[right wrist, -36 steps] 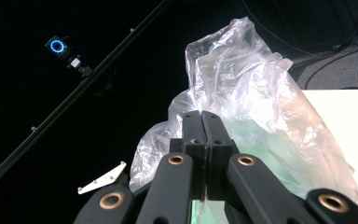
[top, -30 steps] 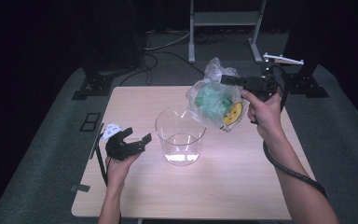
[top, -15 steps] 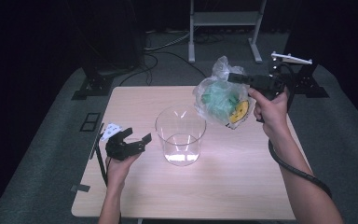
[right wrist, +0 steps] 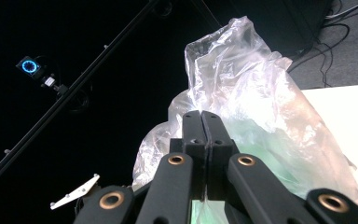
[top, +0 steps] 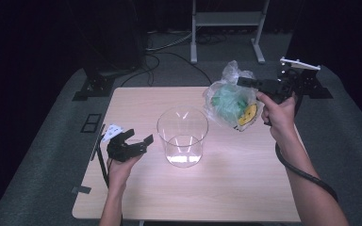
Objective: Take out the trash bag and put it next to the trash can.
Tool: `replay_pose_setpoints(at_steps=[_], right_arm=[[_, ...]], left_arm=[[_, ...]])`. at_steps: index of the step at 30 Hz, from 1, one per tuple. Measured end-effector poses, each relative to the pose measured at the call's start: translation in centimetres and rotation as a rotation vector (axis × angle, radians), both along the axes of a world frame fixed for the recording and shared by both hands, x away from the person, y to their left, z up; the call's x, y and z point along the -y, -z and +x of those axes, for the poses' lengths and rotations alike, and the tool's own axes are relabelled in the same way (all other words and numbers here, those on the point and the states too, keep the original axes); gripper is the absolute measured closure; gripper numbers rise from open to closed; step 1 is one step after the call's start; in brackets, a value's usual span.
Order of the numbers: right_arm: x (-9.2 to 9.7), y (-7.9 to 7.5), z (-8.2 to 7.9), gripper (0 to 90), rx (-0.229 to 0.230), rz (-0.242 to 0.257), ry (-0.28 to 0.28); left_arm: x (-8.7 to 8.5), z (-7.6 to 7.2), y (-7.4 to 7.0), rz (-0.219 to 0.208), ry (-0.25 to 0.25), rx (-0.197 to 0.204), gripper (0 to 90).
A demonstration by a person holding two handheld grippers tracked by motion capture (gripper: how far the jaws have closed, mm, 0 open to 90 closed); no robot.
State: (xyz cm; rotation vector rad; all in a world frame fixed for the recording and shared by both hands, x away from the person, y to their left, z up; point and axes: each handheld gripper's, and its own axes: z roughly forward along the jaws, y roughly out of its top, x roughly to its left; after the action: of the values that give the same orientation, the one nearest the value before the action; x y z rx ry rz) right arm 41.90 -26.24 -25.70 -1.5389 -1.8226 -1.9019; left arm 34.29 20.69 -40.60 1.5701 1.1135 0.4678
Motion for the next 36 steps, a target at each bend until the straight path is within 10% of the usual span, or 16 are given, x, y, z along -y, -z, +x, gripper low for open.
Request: replay_pose_setpoints(at_steps=[36], right_arm=[[2.5, 6.4, 1.6, 90.0, -0.116, -0.009, 0.064]], left_arm=[[0.0, 0.1, 0.2, 0.001, -0.005, -0.007, 8.2]])
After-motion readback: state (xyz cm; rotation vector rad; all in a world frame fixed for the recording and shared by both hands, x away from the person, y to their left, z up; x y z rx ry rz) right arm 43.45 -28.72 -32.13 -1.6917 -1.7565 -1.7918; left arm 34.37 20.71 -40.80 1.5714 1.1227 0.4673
